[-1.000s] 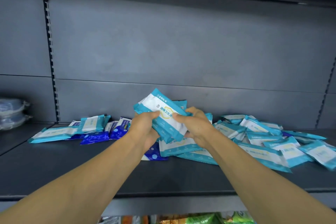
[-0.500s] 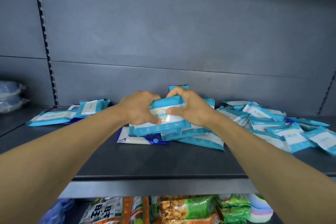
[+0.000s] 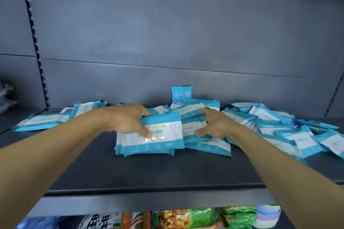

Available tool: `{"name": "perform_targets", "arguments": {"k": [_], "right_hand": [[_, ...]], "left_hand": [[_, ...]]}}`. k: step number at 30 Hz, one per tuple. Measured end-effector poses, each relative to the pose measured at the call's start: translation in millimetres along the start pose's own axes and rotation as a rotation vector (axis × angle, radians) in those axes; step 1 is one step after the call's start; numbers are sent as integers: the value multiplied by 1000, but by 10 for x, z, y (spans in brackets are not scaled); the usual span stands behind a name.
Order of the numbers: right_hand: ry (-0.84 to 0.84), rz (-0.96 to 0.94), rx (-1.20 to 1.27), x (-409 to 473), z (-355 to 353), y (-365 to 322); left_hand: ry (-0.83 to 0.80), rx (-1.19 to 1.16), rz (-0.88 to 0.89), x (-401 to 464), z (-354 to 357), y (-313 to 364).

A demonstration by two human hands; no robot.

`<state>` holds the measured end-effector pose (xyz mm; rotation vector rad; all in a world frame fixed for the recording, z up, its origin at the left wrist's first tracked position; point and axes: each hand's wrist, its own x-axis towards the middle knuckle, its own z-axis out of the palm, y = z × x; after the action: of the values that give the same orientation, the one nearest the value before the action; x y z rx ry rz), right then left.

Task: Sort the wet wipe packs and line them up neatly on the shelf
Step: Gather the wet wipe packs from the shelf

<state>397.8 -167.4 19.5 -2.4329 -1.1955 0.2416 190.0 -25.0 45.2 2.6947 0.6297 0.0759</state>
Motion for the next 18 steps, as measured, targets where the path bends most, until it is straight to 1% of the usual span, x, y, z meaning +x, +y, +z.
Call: {"name": "perform_targets", "arguments": {"k": [3,6,8,11,13,15,18], "right_hand": [[18,10,70,24,19,75],[27,13,156,30,4,173],[86,2,192,49,-55,254],[260,-49,152,130,-165,335],[321,-101,96,221,-203,327],[331,-193,40,340,-213,292],[278,-302,-11,528,-216,230]], "left_hand": [[-38,-49,48,176,78,183],[-87,-42,60,405,201,357],[-127,-48,37,535,245,395],[-177,-103,16,639,232,383],[-193,-122,20,667,232,378],[-170,-111,37,685,253,375],[-122,-57,62,692,276,371]]}}
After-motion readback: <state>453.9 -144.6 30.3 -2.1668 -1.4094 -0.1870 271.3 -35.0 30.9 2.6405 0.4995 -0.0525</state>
